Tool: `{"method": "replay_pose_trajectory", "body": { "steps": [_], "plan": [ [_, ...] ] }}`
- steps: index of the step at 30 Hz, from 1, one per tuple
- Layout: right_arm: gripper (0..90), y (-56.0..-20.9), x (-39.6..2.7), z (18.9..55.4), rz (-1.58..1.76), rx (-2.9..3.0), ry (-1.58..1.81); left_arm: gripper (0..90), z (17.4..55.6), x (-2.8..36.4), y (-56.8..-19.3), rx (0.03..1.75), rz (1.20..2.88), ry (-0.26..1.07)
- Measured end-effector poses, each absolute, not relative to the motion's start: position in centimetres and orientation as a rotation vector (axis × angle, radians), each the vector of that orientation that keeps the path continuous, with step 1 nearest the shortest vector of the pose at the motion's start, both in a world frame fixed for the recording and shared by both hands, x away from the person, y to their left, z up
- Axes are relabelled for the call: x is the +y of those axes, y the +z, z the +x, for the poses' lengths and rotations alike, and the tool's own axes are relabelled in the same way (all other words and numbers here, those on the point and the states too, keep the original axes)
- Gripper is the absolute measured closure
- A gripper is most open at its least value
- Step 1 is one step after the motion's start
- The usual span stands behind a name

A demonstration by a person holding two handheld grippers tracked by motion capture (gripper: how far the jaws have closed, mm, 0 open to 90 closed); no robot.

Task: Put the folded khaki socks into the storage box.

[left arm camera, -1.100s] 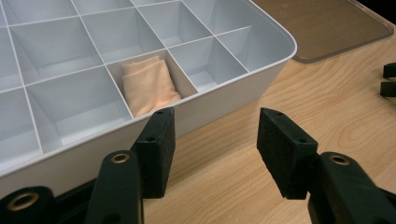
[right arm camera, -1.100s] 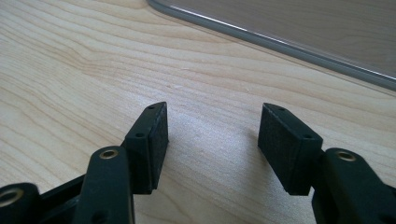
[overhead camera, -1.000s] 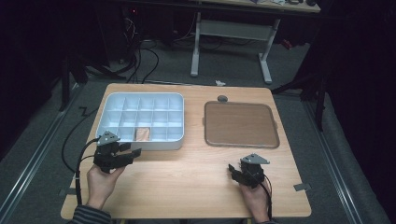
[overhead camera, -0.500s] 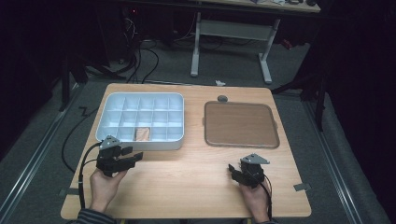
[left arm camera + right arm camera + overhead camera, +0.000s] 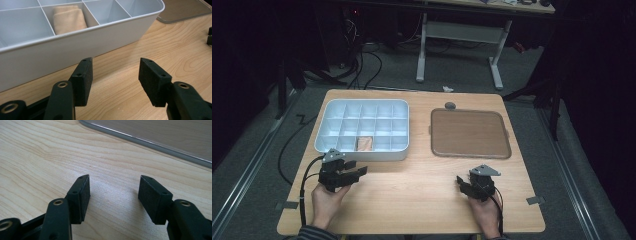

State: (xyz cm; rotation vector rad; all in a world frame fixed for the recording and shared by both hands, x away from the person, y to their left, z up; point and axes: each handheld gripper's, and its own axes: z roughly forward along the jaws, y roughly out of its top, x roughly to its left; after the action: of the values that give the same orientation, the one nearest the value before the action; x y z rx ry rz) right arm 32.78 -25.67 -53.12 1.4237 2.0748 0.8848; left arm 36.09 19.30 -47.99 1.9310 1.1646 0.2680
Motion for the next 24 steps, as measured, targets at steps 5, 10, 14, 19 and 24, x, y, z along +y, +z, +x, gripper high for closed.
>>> {"method": "replay_pose_trajectory", "body": {
  "steps": [5, 10, 14, 19, 24],
  "plan": [
    [43.1, -53.1, -25.7, 32.8, 1.424, 2.075, 0.885, 45.7, 36.2, 19.2, -48.5, 1.173, 1.932, 0.263],
    [43.1, -53.1, -25.7, 32.8, 1.424, 2.075, 0.885, 45.6, 36.2, 19.2, -49.2, 1.184, 1.938, 0.259],
    [43.1, -53.1, -25.7, 32.8, 1.424, 2.075, 0.885, 45.4, 36.2, 19.2, -49.8, 1.202, 1.935, 0.258],
    [43.1, -53.1, -25.7, 32.8, 1.424, 2.075, 0.885, 45.3, 36.3, 19.0, -50.8, 1.221, 1.958, 0.258],
    [43.1, -53.1, -25.7, 32.8, 1.424, 2.075, 0.885, 45.2, 36.4, 19.0, -51.3, 1.233, 1.958, 0.268]
  ]
}}
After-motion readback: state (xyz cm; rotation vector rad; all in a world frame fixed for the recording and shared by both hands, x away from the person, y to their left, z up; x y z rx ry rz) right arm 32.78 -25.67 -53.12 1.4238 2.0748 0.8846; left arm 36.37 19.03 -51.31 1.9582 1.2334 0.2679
